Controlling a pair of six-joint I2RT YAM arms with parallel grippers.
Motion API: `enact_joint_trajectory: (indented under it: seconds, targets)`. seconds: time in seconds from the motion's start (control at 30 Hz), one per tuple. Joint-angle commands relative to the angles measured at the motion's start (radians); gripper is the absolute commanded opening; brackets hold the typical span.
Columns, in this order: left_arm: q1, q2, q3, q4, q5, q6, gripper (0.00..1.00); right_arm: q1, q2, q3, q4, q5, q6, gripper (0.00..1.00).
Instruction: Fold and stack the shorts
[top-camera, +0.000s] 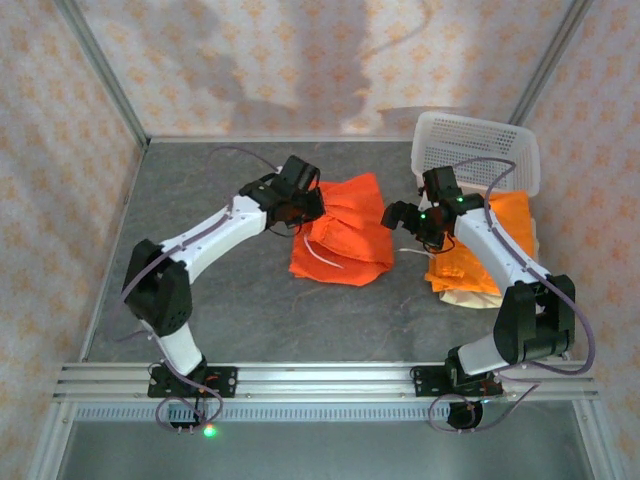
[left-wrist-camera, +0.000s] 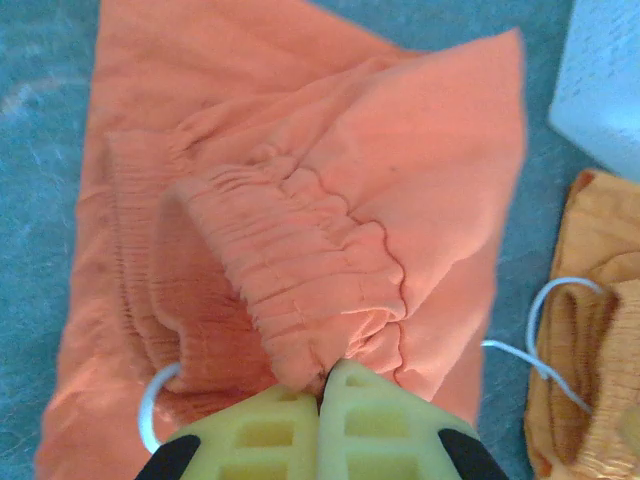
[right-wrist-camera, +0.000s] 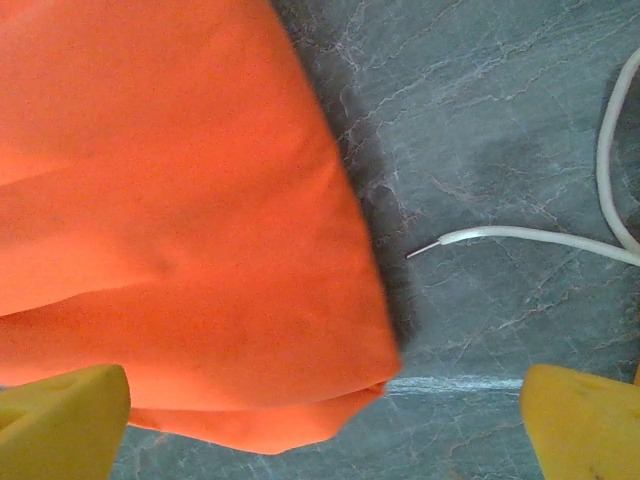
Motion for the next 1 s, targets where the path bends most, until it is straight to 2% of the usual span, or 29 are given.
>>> enact_joint_trajectory:
  seconds: [0.0,0.17,0.33,0.47,0.57,0.7,0.77,0.87,0.97]
  targets:
    - [0.021,-0.018,-0.008,-0.089,-0.062,0.061,0.00,-0.006,0.010,-0.014,0.017,0.009,-0.019,1.00]
    - [0.107,-0.007,-0.162,-0.016,-0.020,0.077,0.00,-0.005,0.023,-0.018,0.022,-0.012,-0.022,1.00]
    - [0.196,0.078,-0.274,0.045,0.002,0.128,0.00,-0.005,0.040,-0.031,0.045,-0.067,-0.021,1.00]
    - [0.209,0.117,-0.293,0.060,0.000,0.148,0.00,-0.006,0.063,-0.034,0.074,-0.129,-0.020,0.99]
    - [0.209,0.078,-0.288,0.056,-0.013,0.151,0.12,-0.006,0.091,-0.020,0.092,-0.172,-0.021,0.99]
    - [0.209,-0.034,-0.249,0.003,-0.050,0.171,0.41,0.002,0.138,0.026,0.107,-0.204,-0.019,0.99]
    - [0.207,-0.094,-0.240,0.001,-0.018,0.159,0.61,0.013,0.166,0.064,0.107,-0.200,-0.022,0.99]
    - [0.190,-0.160,-0.254,0.054,0.068,0.112,0.80,0.033,0.217,0.126,0.100,-0.189,-0.033,0.99]
    - [0.153,-0.173,-0.265,0.093,0.105,0.069,0.87,0.052,0.265,0.173,0.107,-0.191,-0.033,1.00]
